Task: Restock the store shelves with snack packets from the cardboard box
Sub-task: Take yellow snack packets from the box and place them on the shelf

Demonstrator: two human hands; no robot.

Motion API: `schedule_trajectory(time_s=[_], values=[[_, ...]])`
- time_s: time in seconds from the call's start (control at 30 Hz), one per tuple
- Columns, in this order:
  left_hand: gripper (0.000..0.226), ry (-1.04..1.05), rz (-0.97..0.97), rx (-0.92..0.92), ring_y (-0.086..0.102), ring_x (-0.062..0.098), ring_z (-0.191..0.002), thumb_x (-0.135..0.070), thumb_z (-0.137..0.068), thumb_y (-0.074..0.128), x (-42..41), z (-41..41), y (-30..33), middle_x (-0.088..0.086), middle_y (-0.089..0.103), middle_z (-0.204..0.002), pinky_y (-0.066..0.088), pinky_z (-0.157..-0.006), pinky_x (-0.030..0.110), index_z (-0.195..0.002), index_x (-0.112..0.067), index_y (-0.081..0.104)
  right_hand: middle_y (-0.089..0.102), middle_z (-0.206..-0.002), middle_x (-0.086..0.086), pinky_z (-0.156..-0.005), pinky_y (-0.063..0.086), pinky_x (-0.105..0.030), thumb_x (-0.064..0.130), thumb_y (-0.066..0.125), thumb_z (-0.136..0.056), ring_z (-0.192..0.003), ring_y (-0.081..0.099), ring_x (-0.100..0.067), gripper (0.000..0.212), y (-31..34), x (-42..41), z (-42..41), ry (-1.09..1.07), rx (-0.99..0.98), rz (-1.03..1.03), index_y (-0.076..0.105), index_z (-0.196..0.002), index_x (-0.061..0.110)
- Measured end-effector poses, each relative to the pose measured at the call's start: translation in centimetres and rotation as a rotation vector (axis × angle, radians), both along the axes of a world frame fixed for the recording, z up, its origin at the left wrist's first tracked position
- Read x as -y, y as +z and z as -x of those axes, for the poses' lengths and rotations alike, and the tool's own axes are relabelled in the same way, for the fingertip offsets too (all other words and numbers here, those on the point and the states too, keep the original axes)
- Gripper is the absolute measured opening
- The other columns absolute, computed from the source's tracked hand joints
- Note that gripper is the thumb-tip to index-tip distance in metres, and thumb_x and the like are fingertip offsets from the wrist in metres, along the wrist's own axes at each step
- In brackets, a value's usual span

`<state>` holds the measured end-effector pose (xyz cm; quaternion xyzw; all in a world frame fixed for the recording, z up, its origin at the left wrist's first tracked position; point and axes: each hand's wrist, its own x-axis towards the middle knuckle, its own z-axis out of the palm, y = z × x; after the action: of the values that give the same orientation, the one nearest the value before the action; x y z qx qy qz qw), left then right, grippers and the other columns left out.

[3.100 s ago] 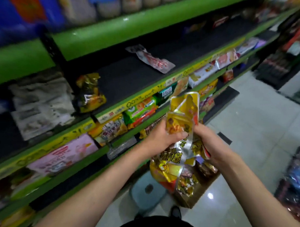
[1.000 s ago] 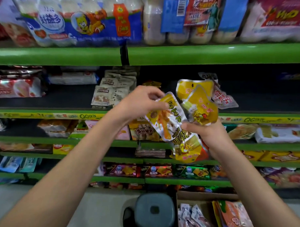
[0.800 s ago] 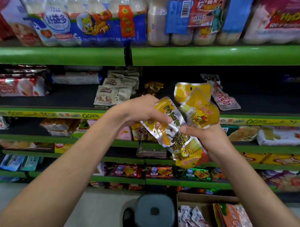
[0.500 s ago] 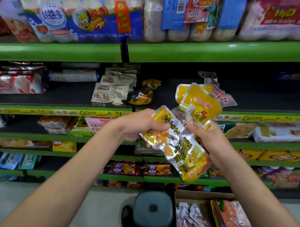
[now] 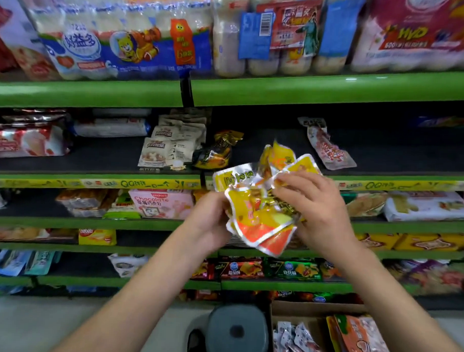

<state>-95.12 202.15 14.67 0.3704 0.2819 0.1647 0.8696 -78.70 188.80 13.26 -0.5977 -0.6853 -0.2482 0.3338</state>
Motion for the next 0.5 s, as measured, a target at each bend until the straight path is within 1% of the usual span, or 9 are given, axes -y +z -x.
schedule_trajectory(time_s=[0.07,0.1,0.17,0.23,0.27,0.3,0.33,0.4,0.5], values=[[0.021,-0.092,0.070,0.102,0.071,0.027,-0.074,-0.015,-0.074,0.059,0.9,0.2,0.0,0.013,0.072,-0.082,0.061,-0.071,0.036,-0.080,-0.008,0.077,0.067,-0.125,-0.011,-0.087,0.044,-0.047,0.000,0.078,-0.057,-0.114,0.052,-0.032,0.065,-0.5,-0.4,0.2,-0.001,0.089,0.005,0.057,-0.115,0.019],[0.024,-0.102,0.088,0.155,0.071,0.028,-0.077,-0.020,-0.074,0.062,1.0,0.5,0.0,0.014,0.072,-0.084,0.059,-0.073,0.036,-0.086,-0.007,0.077,0.066,-0.126,-0.010,-0.087,0.043,-0.048,-0.001,0.077,-0.056,-0.115,0.050,-0.031,0.065,-0.7,-0.4,0.1,-0.002,0.103,-0.008,0.057,-0.115,0.020],[0.048,-0.086,0.106,0.210,0.066,0.034,-0.096,-0.037,-0.074,0.069,0.4,1.1,-0.3,0.018,0.070,-0.106,0.052,-0.090,0.043,-0.112,-0.007,0.072,0.058,-0.129,-0.007,-0.087,0.043,-0.050,0.000,0.070,-0.063,-0.116,0.048,-0.031,0.057,-0.6,-0.2,-0.1,0.011,0.123,-0.041,0.058,-0.114,0.022],[0.078,-0.170,0.128,0.201,0.058,0.039,-0.122,-0.059,-0.076,0.069,-0.2,1.3,-0.2,0.023,0.060,-0.135,0.039,-0.111,0.053,-0.135,-0.007,0.062,0.048,-0.126,-0.006,-0.089,0.044,-0.051,0.008,0.060,-0.071,-0.114,0.043,-0.031,0.047,-0.2,0.0,-0.1,0.038,0.148,-0.046,0.057,-0.115,0.025],[0.088,-0.229,0.113,0.191,0.055,0.040,-0.128,-0.065,-0.074,0.071,-0.3,1.2,0.1,0.024,0.056,-0.141,0.036,-0.114,0.056,-0.139,-0.008,0.059,0.045,-0.123,-0.005,-0.090,0.044,-0.051,0.012,0.060,-0.074,-0.112,0.042,-0.030,0.043,-0.1,0.0,-0.1,0.050,0.168,-0.044,0.057,-0.116,0.026],[0.090,-0.268,0.080,0.163,0.057,0.041,-0.127,-0.064,-0.069,0.077,-0.4,1.0,0.2,0.024,0.058,-0.140,0.039,-0.112,0.057,-0.137,-0.008,0.061,0.043,-0.119,-0.005,-0.091,0.044,-0.050,0.015,0.062,-0.077,-0.110,0.041,-0.030,0.041,0.2,0.0,0.0,0.059,0.189,-0.042,0.057,-0.116,0.028],[0.085,-0.277,0.036,0.119,0.062,0.039,-0.121,-0.058,-0.063,0.085,-0.5,0.8,0.2,0.022,0.063,-0.134,0.047,-0.104,0.055,-0.130,-0.009,0.067,0.041,-0.116,-0.005,-0.093,0.044,-0.049,0.016,0.064,-0.079,-0.108,0.041,-0.029,0.040,0.3,-0.1,0.0,0.071,0.208,-0.037,0.056,-0.116,0.028],[0.062,-0.271,-0.042,0.037,0.072,0.035,-0.102,-0.040,-0.059,0.092,-0.6,0.5,0.2,0.018,0.073,-0.116,0.058,-0.086,0.048,-0.111,-0.011,0.078,0.040,-0.112,-0.003,-0.095,0.043,-0.048,0.011,0.065,-0.078,-0.107,0.042,-0.028,0.045,0.7,-0.2,-0.1,0.104,0.237,-0.014,0.056,-0.118,0.029],[0.035,-0.288,-0.064,-0.028,0.075,0.029,-0.091,-0.027,-0.072,0.082,-0.7,0.4,0.2,0.013,0.077,-0.104,0.060,-0.077,0.040,-0.103,-0.011,0.080,0.041,-0.112,-0.003,-0.089,0.046,-0.048,0.008,0.055,-0.081,-0.105,0.045,-0.029,0.045,1.1,-0.7,0.1,0.159,0.293,0.055,0.055,-0.122,0.027]])
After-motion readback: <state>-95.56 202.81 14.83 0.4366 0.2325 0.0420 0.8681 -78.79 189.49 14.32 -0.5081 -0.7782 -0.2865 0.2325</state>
